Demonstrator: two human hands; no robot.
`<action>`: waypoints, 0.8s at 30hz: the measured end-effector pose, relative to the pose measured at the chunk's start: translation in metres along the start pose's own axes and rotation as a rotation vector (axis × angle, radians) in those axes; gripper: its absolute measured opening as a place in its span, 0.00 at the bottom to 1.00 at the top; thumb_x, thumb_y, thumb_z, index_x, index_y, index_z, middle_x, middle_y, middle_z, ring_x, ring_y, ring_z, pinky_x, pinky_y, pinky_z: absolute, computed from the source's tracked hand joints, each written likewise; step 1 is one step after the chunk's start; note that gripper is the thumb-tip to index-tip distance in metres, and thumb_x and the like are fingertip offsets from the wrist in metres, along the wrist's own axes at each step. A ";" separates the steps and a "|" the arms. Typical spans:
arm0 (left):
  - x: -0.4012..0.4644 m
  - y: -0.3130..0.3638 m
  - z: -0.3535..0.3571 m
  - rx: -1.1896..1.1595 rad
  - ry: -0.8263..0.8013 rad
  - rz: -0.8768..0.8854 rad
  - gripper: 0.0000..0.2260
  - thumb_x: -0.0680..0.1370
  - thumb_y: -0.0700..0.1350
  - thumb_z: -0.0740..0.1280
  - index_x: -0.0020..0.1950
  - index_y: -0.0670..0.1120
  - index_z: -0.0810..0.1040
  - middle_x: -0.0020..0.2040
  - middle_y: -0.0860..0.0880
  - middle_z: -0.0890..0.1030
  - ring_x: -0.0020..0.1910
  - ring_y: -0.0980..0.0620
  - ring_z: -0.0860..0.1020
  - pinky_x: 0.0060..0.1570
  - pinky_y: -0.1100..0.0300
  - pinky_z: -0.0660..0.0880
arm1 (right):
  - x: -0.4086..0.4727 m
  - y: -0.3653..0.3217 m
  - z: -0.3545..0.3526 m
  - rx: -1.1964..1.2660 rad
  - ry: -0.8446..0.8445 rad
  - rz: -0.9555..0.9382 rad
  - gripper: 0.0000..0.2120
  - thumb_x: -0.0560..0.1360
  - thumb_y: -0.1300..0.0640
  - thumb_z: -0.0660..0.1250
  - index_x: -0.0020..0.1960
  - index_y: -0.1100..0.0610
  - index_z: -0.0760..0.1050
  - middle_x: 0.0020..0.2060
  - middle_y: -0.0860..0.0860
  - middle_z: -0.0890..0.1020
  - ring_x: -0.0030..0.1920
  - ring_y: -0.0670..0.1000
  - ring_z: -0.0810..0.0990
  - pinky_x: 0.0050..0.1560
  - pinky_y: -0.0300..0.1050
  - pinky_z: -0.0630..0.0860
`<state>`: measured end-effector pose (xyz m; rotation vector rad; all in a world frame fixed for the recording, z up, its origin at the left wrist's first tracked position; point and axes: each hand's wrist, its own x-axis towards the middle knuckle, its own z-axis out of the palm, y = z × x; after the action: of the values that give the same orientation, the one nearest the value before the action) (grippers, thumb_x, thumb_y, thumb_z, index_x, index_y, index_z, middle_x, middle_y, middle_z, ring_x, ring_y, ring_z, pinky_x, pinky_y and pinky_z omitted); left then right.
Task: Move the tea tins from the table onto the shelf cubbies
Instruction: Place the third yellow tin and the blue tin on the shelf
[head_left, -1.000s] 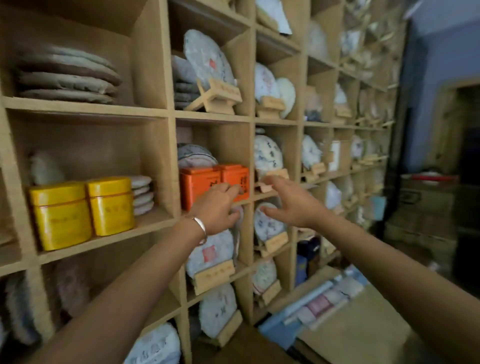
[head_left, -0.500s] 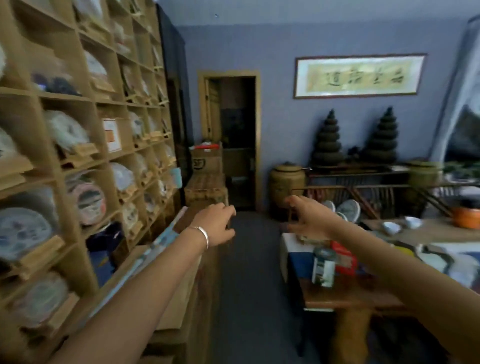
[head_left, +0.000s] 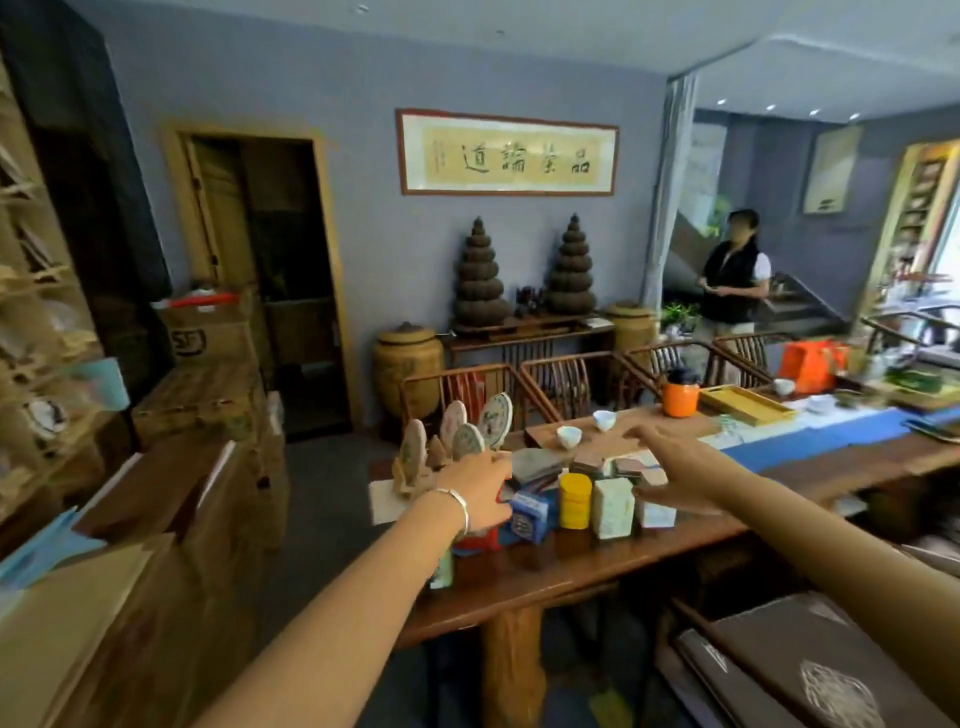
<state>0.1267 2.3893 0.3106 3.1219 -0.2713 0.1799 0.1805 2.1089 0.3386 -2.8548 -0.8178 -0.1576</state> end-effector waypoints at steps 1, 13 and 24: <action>0.014 0.012 0.011 0.012 -0.015 0.001 0.19 0.74 0.52 0.66 0.63 0.48 0.70 0.59 0.43 0.75 0.56 0.40 0.76 0.51 0.51 0.75 | 0.002 0.020 0.000 0.001 -0.003 0.018 0.37 0.73 0.47 0.70 0.75 0.51 0.55 0.71 0.53 0.69 0.66 0.54 0.73 0.62 0.51 0.74; 0.150 0.032 0.077 0.031 -0.138 -0.042 0.19 0.72 0.54 0.66 0.61 0.50 0.69 0.58 0.44 0.75 0.56 0.43 0.75 0.51 0.52 0.73 | 0.097 0.133 0.057 0.066 -0.052 -0.019 0.32 0.70 0.46 0.73 0.69 0.49 0.63 0.68 0.50 0.72 0.64 0.51 0.73 0.59 0.47 0.75; 0.327 -0.019 0.157 0.034 -0.331 0.034 0.25 0.71 0.49 0.70 0.66 0.46 0.68 0.61 0.41 0.73 0.59 0.40 0.73 0.57 0.47 0.74 | 0.261 0.197 0.132 0.029 -0.223 0.006 0.37 0.69 0.43 0.73 0.71 0.49 0.60 0.70 0.52 0.69 0.67 0.54 0.71 0.62 0.53 0.74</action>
<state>0.4678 2.3503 0.1922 3.1680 -0.3246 -0.3385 0.5136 2.1039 0.2212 -2.8823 -0.8424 0.1758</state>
